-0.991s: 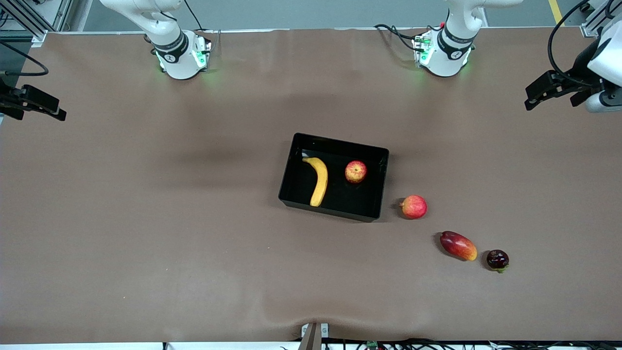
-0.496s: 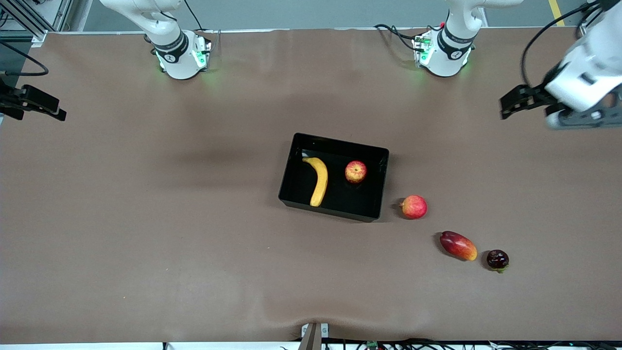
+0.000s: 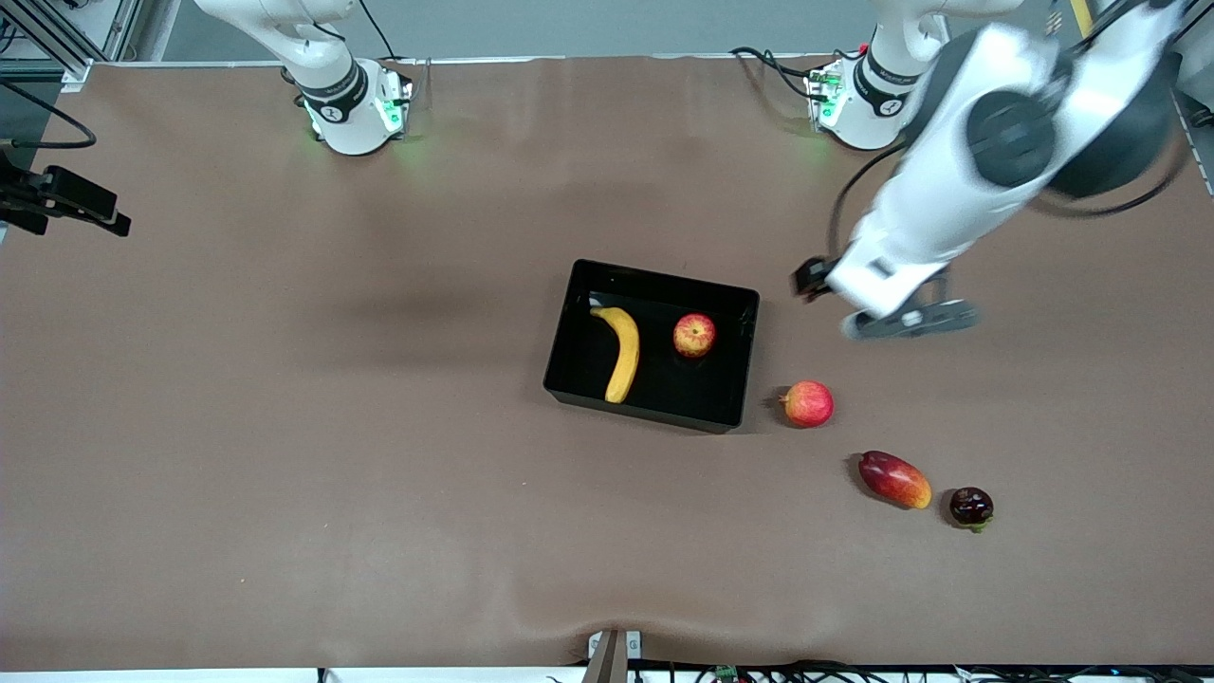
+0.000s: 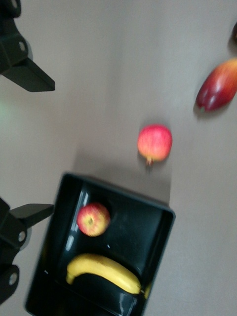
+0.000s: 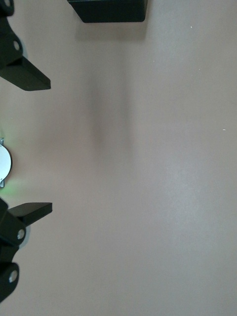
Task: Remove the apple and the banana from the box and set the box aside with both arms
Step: 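Lower the left gripper onto the red apple in the box and grasp it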
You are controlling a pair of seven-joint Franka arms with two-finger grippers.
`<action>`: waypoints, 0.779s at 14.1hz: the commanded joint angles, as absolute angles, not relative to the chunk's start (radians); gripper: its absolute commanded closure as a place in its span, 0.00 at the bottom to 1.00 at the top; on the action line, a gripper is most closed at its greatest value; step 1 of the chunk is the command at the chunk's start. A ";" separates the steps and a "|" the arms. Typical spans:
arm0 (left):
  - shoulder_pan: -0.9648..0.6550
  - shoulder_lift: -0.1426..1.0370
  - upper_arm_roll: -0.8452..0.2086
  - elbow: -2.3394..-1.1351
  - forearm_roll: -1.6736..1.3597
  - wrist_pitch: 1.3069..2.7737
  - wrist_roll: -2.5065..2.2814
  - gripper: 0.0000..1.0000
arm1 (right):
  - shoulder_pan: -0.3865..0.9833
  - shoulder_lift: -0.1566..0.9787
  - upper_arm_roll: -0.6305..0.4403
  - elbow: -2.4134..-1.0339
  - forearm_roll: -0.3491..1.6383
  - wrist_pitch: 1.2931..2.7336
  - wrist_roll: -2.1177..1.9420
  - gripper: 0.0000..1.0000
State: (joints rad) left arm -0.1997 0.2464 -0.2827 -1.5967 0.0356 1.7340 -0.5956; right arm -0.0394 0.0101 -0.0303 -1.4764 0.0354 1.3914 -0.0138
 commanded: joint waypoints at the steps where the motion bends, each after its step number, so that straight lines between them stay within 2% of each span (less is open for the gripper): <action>1: -0.261 0.366 -0.284 -1.583 0.077 1.845 -0.780 0.00 | -0.041 0.026 -0.021 -1.465 0.031 1.393 -0.023 0.00; 5: -0.331 0.483 -0.284 -1.663 0.090 2.078 -0.972 0.00 | -0.026 0.040 -0.018 -1.465 0.041 1.422 -0.017 0.00; 11: -0.377 0.610 -0.282 -1.664 0.091 2.146 -0.999 0.00 | 0.024 0.072 -0.018 -1.465 0.040 1.468 -0.009 0.00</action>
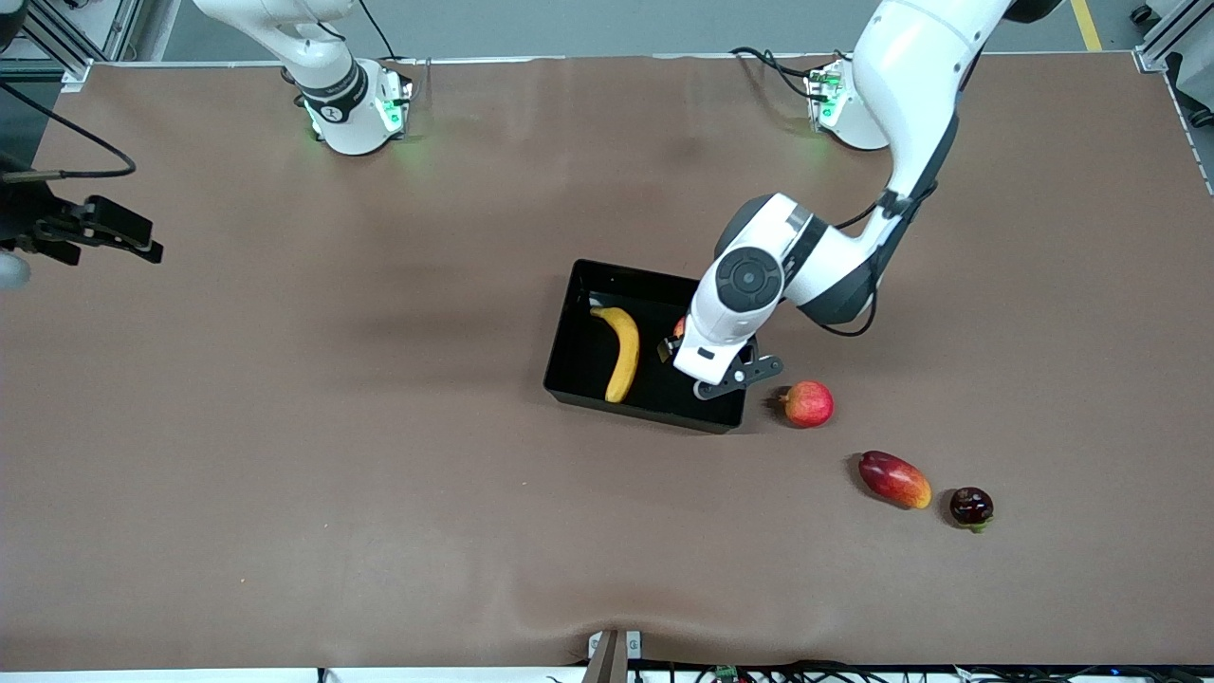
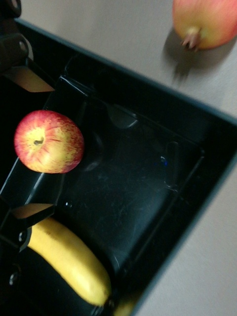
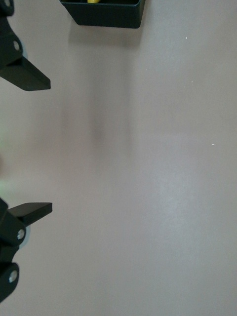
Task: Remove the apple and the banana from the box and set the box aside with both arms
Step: 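Lower the left gripper onto the red apple in the box and grasp it, then lift the apple out with the left gripper while the right gripper approaches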
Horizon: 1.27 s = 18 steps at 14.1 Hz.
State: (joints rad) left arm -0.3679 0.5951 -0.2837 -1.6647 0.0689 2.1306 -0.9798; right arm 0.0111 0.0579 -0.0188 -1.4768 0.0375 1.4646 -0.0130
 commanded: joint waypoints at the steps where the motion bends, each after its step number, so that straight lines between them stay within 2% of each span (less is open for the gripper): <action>1: -0.380 0.626 -0.282 -1.667 0.091 2.146 -0.999 0.00 | 0.032 0.077 -0.018 -1.465 0.037 1.468 -0.009 0.00; 7: -0.397 0.650 -0.282 -1.709 0.091 2.146 -0.999 0.00 | 0.061 0.113 -0.018 -1.465 0.038 1.480 -0.009 0.00; 8: -0.400 0.652 -0.282 -1.707 0.091 2.146 -0.999 0.11 | 0.069 0.118 -0.018 -1.465 0.038 1.497 -0.005 0.00; 9: -0.402 0.655 -0.282 -1.707 0.091 2.146 -0.996 0.44 | 0.077 0.123 -0.018 -1.465 0.038 1.517 0.015 0.00; 10: -0.402 0.661 -0.282 -1.704 0.091 2.146 -0.996 0.94 | 0.080 0.127 -0.018 -1.465 0.041 1.529 0.055 0.00; 11: -0.402 0.664 -0.282 -1.701 0.092 2.146 -0.994 1.00 | 0.084 0.133 -0.018 -1.465 0.041 1.532 0.093 0.00; 15: -0.387 0.618 -0.281 -1.658 0.115 2.123 -0.977 1.00 | 0.124 0.166 -0.018 -1.465 0.035 1.542 0.117 0.00; 18: -0.370 0.549 -0.278 -1.588 0.118 2.025 -0.969 1.00 | 0.132 0.172 -0.018 -1.465 0.043 1.577 0.220 0.00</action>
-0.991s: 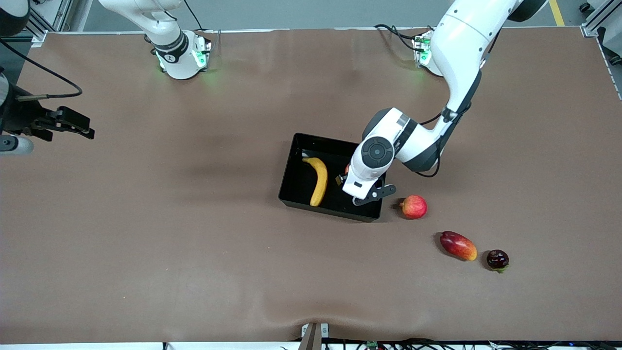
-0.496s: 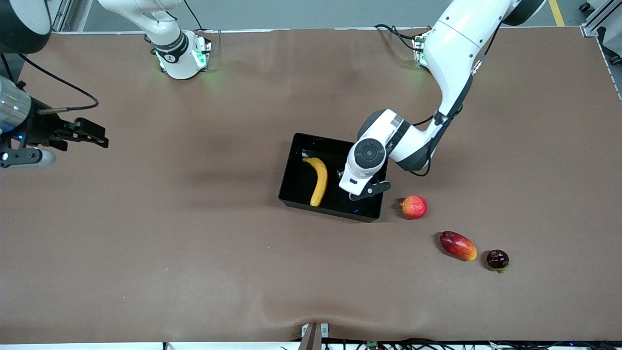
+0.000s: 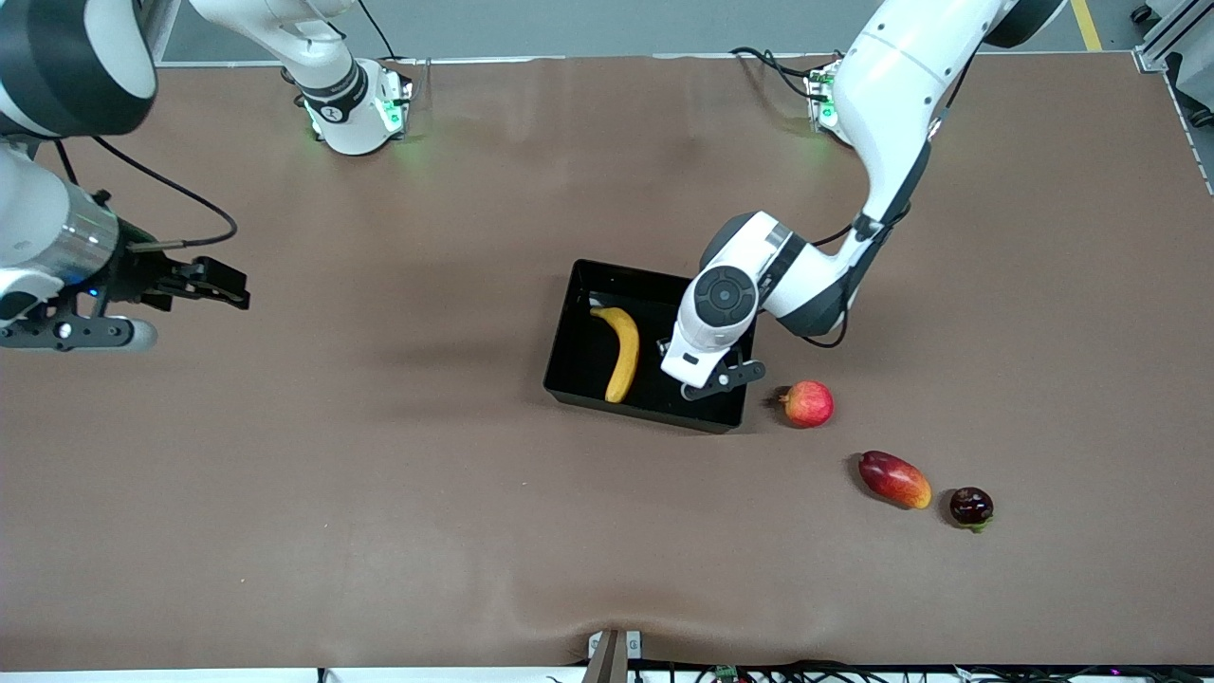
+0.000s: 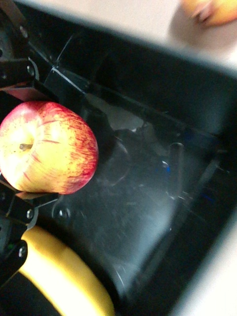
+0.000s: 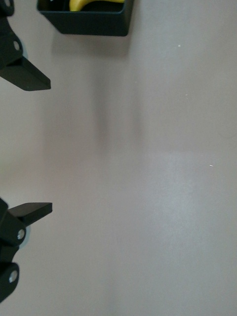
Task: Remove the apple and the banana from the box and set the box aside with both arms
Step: 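Lift the apple out with the left gripper while the right gripper approaches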
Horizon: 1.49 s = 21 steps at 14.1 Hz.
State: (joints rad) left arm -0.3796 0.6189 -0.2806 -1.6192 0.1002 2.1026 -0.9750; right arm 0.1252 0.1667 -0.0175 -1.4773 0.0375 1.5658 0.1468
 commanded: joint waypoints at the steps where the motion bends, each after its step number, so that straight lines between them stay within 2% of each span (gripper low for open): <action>1: -0.353 0.534 -0.278 -1.557 0.117 1.978 -0.962 1.00 | 0.149 0.184 -0.018 -1.465 0.040 1.580 0.251 0.00; 3: -0.298 0.496 -0.284 -1.514 0.101 1.896 -0.896 1.00 | 0.185 0.215 -0.020 -1.463 0.025 1.583 0.271 0.00; 6: -0.189 0.422 -0.284 -1.519 0.072 1.821 -0.732 1.00 | 0.193 0.232 -0.020 -1.463 0.029 1.597 0.272 0.00; 8: -0.099 0.411 -0.284 -1.522 0.072 1.763 -0.591 1.00 | 0.209 0.261 -0.018 -1.463 0.031 1.597 0.272 0.00; 11: 0.003 0.422 -0.282 -1.549 0.083 1.758 -0.468 1.00 | 0.232 0.288 -0.018 -1.463 0.031 1.598 0.272 0.00; 15: 0.119 0.483 -0.278 -1.597 0.168 1.807 -0.407 1.00 | 0.282 0.344 -0.017 -1.466 0.041 1.603 0.258 0.00; 18: 0.188 0.531 -0.278 -1.676 0.242 1.946 -0.376 1.00 | 0.295 0.362 -0.015 -1.463 0.044 1.605 0.258 0.00; 21: 0.221 0.601 -0.273 -1.683 0.277 2.012 -0.370 1.00 | 0.304 0.371 -0.017 -1.474 0.103 1.603 0.250 0.00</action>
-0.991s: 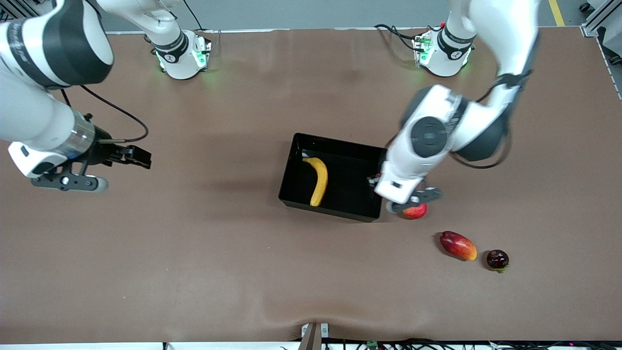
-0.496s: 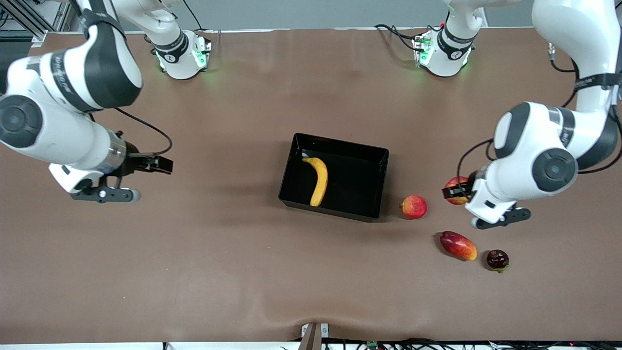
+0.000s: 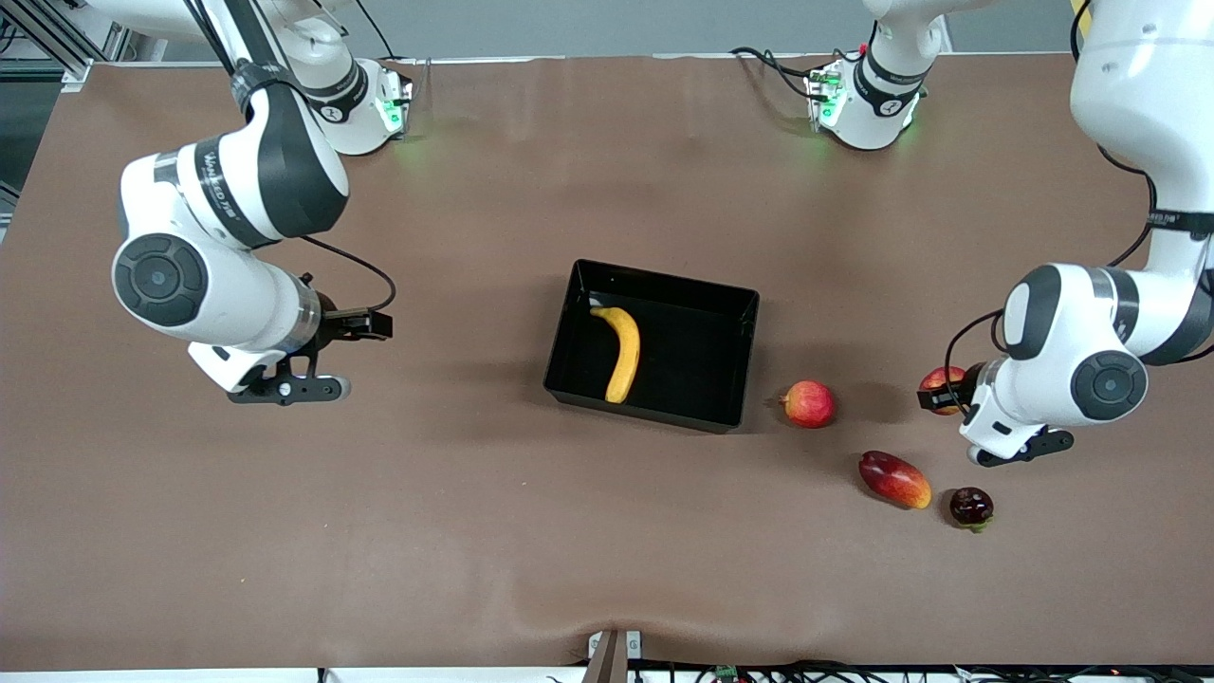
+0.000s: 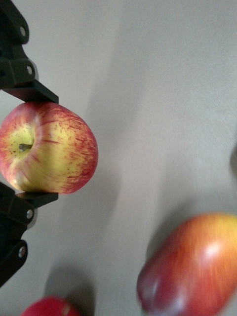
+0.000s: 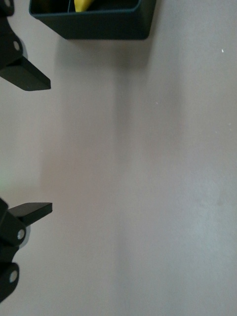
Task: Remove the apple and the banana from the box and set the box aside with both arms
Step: 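Lift the apple out with the left gripper while the right gripper approaches, then set the apple beside the mango and return the left gripper to the box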
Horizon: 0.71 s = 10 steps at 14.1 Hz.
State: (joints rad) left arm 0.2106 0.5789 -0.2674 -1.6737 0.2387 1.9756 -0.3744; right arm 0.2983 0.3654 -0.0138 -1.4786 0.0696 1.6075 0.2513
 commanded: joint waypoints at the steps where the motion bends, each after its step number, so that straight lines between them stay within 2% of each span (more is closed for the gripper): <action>1: 0.245 0.624 -0.275 -1.683 0.311 2.046 -0.368 1.00 | 0.311 0.371 -0.017 -1.486 0.103 1.605 0.244 0.00; 4: 0.278 0.695 -0.273 -1.683 0.351 2.147 -0.368 1.00 | 0.310 0.365 -0.015 -1.512 0.103 1.606 0.233 0.00; 6: 0.290 0.710 -0.272 -1.675 0.373 2.164 -0.368 1.00 | 0.310 0.351 -0.017 -1.557 0.104 1.632 0.184 0.00; 7: 0.290 0.712 -0.272 -1.674 0.389 2.164 -0.368 0.92 | 0.310 0.338 -0.015 -1.589 0.104 1.652 0.178 0.00; 8: 0.290 0.707 -0.272 -1.674 0.393 2.163 -0.371 0.50 | 0.311 0.324 -0.017 -1.618 0.104 1.666 0.178 0.00; 9: 0.290 0.698 -0.273 -1.675 0.391 2.155 -0.376 0.01 | 0.311 0.313 -0.017 -1.641 0.106 1.675 0.178 0.00; 10: 0.290 0.684 -0.285 -1.674 0.382 2.151 -0.379 0.00 | 0.310 0.304 -0.017 -1.657 0.104 1.678 0.178 0.00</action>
State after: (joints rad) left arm 0.2768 0.6725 -0.2748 -1.6775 0.3511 2.1221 -0.3717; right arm 0.3083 0.3646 -0.0139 -1.5779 0.0944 1.6528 0.1913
